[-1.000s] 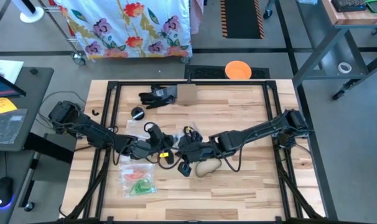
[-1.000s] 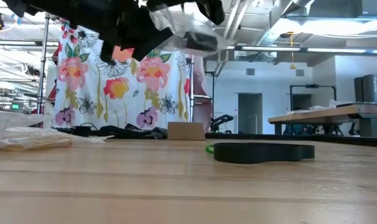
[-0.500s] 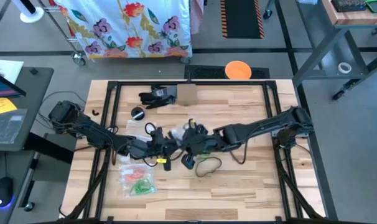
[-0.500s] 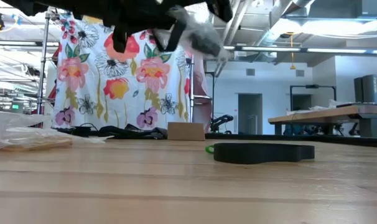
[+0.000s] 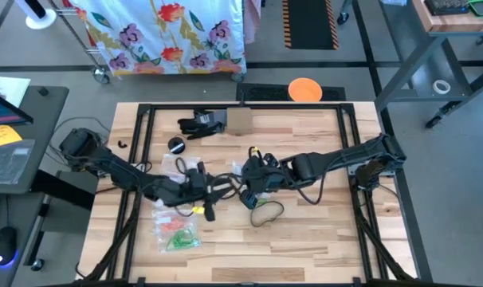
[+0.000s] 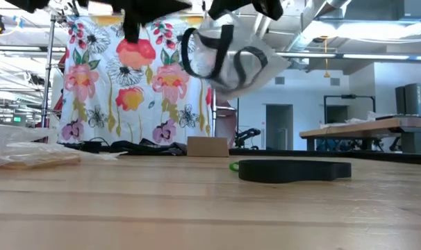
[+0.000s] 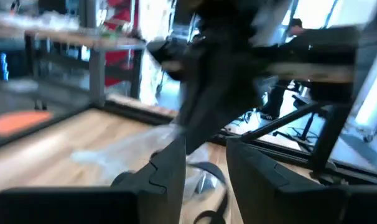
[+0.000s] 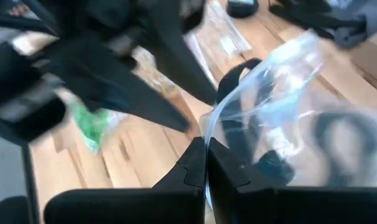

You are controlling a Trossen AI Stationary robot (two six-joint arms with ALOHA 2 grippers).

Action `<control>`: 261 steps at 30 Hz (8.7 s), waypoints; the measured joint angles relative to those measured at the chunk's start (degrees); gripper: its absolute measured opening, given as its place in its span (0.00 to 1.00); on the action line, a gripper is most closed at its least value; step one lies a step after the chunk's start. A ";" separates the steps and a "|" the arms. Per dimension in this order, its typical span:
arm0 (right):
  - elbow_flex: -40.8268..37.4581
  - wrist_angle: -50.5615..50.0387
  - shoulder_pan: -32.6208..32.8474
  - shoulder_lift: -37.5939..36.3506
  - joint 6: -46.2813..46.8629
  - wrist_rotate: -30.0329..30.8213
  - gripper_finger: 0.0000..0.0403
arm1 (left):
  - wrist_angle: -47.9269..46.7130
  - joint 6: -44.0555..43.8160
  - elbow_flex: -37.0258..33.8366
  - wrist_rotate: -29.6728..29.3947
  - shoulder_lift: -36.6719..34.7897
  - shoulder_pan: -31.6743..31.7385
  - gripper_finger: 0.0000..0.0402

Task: Sort rubber bands
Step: Put the black rubber band into the transparent zip bag

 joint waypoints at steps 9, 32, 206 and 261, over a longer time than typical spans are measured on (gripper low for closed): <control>0.00 -0.99 -0.13 -2.57 0.35 -5.22 0.00 | -1.06 18.70 0.00 -11.09 -5.14 -9.19 0.28; -45.64 51.88 1.83 -31.66 13.69 -15.02 0.00 | -0.40 30.64 -0.83 13.50 2.95 -7.51 0.27; -42.25 63.92 14.08 -15.08 15.84 -0.42 0.00 | -51.75 32.94 39.48 24.88 20.35 -3.41 0.00; -41.09 66.60 14.73 -14.43 14.38 3.47 0.00 | -54.16 17.54 39.89 26.43 20.35 1.00 0.00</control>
